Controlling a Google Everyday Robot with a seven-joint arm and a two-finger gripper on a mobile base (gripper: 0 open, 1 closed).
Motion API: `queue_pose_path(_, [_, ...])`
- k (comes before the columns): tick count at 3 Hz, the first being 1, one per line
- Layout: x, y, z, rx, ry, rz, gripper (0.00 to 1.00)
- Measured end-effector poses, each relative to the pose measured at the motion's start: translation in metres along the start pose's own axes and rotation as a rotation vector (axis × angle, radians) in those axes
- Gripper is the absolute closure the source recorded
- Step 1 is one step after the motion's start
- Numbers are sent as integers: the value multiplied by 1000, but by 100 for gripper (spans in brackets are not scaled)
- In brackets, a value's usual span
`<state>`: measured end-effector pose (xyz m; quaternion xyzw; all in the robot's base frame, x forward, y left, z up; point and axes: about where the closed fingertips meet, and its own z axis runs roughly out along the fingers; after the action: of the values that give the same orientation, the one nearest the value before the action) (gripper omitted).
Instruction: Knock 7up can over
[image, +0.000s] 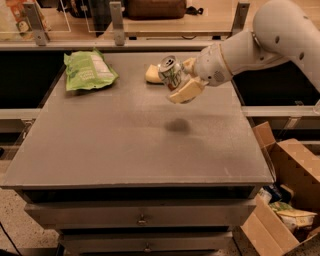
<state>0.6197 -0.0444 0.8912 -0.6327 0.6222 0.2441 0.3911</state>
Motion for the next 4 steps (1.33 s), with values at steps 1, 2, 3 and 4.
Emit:
queue_pose_path(1, [16, 7, -24, -25, 182, -81, 100])
queue_pose_path(2, [31, 24, -45, -52, 380, -197, 100])
queue_pose_path(3, [45, 43, -62, -73, 548, -285, 100])
queue_pose_path(4, [60, 61, -73, -91, 688, -363, 82])
